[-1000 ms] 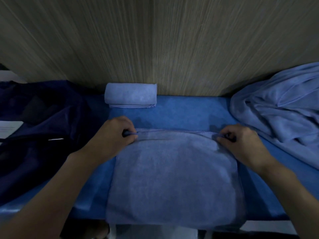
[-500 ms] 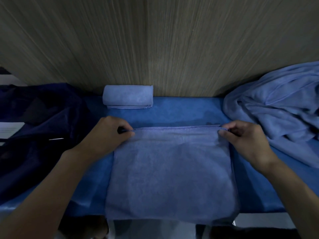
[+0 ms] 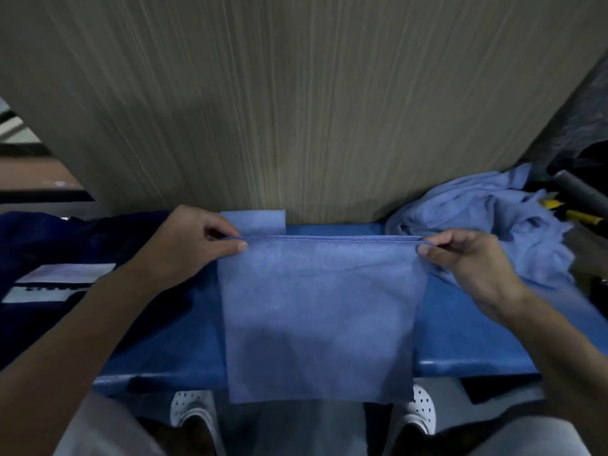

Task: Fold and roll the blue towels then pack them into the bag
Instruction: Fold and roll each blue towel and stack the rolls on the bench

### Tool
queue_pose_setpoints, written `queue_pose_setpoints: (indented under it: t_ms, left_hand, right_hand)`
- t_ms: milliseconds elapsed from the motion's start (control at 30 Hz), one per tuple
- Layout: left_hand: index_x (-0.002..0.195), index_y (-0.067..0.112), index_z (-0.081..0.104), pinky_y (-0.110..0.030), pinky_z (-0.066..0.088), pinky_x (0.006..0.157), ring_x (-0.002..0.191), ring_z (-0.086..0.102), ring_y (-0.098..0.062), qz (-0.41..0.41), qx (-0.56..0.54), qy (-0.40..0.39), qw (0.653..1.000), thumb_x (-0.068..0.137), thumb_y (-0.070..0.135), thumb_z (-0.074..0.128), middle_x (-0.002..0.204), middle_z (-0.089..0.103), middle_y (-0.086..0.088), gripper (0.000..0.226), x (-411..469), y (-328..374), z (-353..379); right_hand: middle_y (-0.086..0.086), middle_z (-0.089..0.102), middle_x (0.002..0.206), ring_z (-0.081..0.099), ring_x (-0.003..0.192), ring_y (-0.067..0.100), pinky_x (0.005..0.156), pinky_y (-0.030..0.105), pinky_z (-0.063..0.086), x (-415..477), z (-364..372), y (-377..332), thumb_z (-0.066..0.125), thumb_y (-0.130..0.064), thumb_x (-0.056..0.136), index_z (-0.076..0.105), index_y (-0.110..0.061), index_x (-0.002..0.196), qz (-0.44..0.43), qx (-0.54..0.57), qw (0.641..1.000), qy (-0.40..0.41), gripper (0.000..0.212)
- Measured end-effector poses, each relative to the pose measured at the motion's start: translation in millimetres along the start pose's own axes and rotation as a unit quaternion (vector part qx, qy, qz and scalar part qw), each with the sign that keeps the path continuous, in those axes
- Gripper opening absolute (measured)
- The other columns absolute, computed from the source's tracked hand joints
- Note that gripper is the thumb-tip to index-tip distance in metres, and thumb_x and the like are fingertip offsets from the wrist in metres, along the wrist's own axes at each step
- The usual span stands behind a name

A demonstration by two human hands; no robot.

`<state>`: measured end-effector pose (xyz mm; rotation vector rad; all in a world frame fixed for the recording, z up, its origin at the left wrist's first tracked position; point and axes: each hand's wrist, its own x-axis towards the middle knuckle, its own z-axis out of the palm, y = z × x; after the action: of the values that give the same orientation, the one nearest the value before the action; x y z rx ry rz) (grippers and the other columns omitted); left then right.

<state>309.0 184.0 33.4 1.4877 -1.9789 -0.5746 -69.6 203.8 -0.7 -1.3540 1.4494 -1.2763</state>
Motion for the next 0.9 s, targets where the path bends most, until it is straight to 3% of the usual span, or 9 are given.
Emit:
queue_pose_setpoints:
  t_ms: [67, 133, 267, 433, 600, 733, 900]
  left_hand:
    - [0.075, 0.031, 0.073, -0.011, 0.047, 0.072, 0.079, 0.066, 0.002, 0.022, 0.005, 0.003, 1.0, 0.081, 0.012, 0.077, 0.085, 0.073, 0.016, 0.021, -8, 15, -13]
    - [0.082, 0.026, 0.073, -0.001, 0.042, 0.075, 0.085, 0.064, 0.007, 0.038, 0.001, 0.005, 0.999, 0.087, 0.009, 0.071, 0.091, 0.072, 0.016, 0.018, -16, 31, -26]
    - [0.091, 0.012, 0.077, -0.001, 0.041, 0.077, 0.086, 0.064, 0.006, 0.07, 0.031, 0.041, 0.996, 0.089, 0.008, 0.069, 0.092, 0.072, 0.013, 0.009, -27, 61, -47]
    - [0.089, 0.023, 0.072, 0.002, 0.039, 0.07, 0.077, 0.061, 0.012, 0.086, 0.048, 0.064, 0.993, 0.088, 0.009, 0.07, 0.085, 0.067, 0.018, 0.014, -28, 85, -62]
    - [0.093, 0.009, 0.076, 0.0, 0.042, 0.07, 0.068, 0.059, 0.018, 0.06, 0.048, 0.074, 0.994, 0.086, 0.005, 0.071, 0.08, 0.067, 0.014, 0.009, -22, 86, -71]
    - [0.092, 0.012, 0.075, -0.001, 0.043, 0.068, 0.063, 0.058, 0.017, 0.046, 0.017, 0.094, 0.994, 0.085, 0.004, 0.073, 0.077, 0.069, 0.008, 0.011, -17, 86, -77]
    - [0.091, 0.015, 0.075, -0.001, 0.043, 0.065, 0.061, 0.059, 0.015, 0.037, -0.012, 0.112, 0.993, 0.083, 0.004, 0.074, 0.063, 0.065, 0.023, 0.014, -14, 88, -81]
  right_hand:
    - [-0.007, 0.065, 0.059, 0.055, 0.062, 0.008, 0.056, 0.013, 0.045, -10, -9, -20, 0.068, 0.004, 0.085, 0.067, -0.005, 0.078, -0.017, 0.007, 1.0, 0.006, 0.011]
    - [-0.007, 0.068, 0.063, 0.058, 0.066, 0.007, 0.061, 0.013, 0.048, -19, -17, -39, 0.068, 0.003, 0.085, 0.068, -0.006, 0.078, -0.034, 0.006, 0.999, 0.015, 0.011]
    - [-0.009, 0.069, 0.064, 0.061, 0.066, 0.003, 0.068, 0.017, 0.05, -31, -28, -71, 0.067, 0.001, 0.085, 0.067, -0.007, 0.077, -0.058, -0.007, 0.998, 0.014, 0.012]
    - [-0.013, 0.063, 0.052, 0.054, 0.048, -0.003, 0.052, 0.009, 0.044, -38, -34, -94, 0.067, 0.001, 0.086, 0.065, -0.008, 0.074, -0.048, -0.018, 0.998, 0.029, 0.015]
    - [-0.016, 0.06, 0.048, 0.05, 0.044, -0.005, 0.047, 0.008, 0.039, -42, -31, -110, 0.069, -0.001, 0.085, 0.066, -0.005, 0.079, -0.038, -0.02, 0.999, 0.031, 0.008]
    - [-0.011, 0.056, 0.047, 0.042, 0.04, -0.001, 0.041, 0.012, 0.035, -39, -28, -122, 0.069, -0.003, 0.086, 0.067, -0.006, 0.08, -0.026, -0.009, 0.999, 0.035, 0.008]
    - [0.008, 0.066, 0.058, 0.068, 0.054, 0.015, 0.055, 0.02, 0.056, -39, -28, -141, 0.063, 0.006, 0.087, 0.062, 0.002, 0.082, 0.006, 0.074, 0.997, 0.006, 0.006]
